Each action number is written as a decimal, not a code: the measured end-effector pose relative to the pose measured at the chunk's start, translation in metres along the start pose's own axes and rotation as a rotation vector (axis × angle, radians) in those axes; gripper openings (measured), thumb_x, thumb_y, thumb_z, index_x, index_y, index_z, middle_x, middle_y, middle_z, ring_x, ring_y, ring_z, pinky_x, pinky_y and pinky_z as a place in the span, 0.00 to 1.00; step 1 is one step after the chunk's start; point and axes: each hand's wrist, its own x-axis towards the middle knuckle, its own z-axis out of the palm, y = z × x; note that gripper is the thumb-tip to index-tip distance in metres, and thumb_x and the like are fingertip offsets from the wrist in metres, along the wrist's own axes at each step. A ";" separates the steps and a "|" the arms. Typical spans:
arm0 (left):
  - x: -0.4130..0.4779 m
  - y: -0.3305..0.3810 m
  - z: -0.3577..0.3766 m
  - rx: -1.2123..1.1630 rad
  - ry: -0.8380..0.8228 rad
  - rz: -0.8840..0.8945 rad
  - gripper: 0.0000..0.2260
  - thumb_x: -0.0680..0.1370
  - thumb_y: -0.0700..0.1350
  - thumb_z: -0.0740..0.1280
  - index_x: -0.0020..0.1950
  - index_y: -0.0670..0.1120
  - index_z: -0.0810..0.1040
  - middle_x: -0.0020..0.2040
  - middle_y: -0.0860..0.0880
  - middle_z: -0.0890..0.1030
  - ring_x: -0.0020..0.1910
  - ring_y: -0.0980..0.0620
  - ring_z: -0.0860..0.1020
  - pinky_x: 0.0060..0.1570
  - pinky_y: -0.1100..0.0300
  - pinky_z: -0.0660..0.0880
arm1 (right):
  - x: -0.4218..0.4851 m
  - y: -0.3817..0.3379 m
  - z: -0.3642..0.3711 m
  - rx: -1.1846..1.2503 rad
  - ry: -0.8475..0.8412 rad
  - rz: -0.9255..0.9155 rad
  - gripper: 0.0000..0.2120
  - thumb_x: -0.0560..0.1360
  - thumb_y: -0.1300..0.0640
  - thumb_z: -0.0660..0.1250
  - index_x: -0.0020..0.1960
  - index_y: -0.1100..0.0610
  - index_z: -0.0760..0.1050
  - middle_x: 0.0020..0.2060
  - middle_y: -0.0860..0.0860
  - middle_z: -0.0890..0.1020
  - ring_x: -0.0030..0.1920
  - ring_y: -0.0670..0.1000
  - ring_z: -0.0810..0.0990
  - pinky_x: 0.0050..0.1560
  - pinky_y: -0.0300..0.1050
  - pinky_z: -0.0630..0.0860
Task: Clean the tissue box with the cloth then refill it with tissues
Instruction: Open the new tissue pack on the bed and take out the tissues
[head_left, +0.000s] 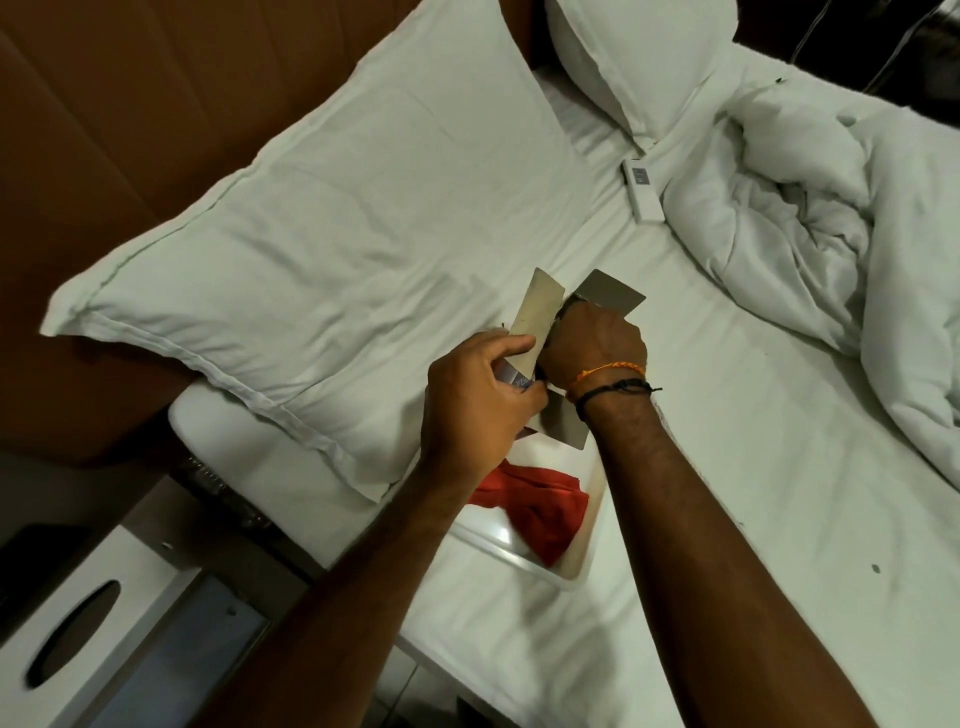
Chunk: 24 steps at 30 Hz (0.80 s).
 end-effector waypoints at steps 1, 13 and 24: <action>0.000 0.000 0.000 -0.001 -0.001 -0.001 0.21 0.68 0.42 0.81 0.60 0.45 0.84 0.58 0.51 0.85 0.53 0.63 0.77 0.48 0.84 0.67 | 0.002 0.001 0.002 -0.021 -0.012 0.018 0.12 0.77 0.57 0.66 0.58 0.61 0.79 0.57 0.59 0.82 0.58 0.61 0.81 0.53 0.48 0.73; 0.000 -0.003 0.001 -0.012 -0.020 -0.013 0.21 0.69 0.42 0.79 0.62 0.46 0.83 0.59 0.52 0.84 0.52 0.64 0.76 0.46 0.84 0.67 | -0.005 -0.007 -0.004 -0.039 -0.069 -0.056 0.12 0.79 0.56 0.65 0.58 0.62 0.80 0.58 0.58 0.82 0.58 0.60 0.81 0.54 0.49 0.74; 0.003 -0.006 0.002 -0.012 0.002 0.011 0.22 0.70 0.45 0.80 0.62 0.45 0.83 0.60 0.52 0.84 0.55 0.64 0.75 0.47 0.86 0.65 | -0.007 -0.005 -0.002 0.128 -0.084 0.031 0.17 0.78 0.57 0.66 0.63 0.65 0.75 0.63 0.63 0.78 0.62 0.63 0.78 0.55 0.48 0.72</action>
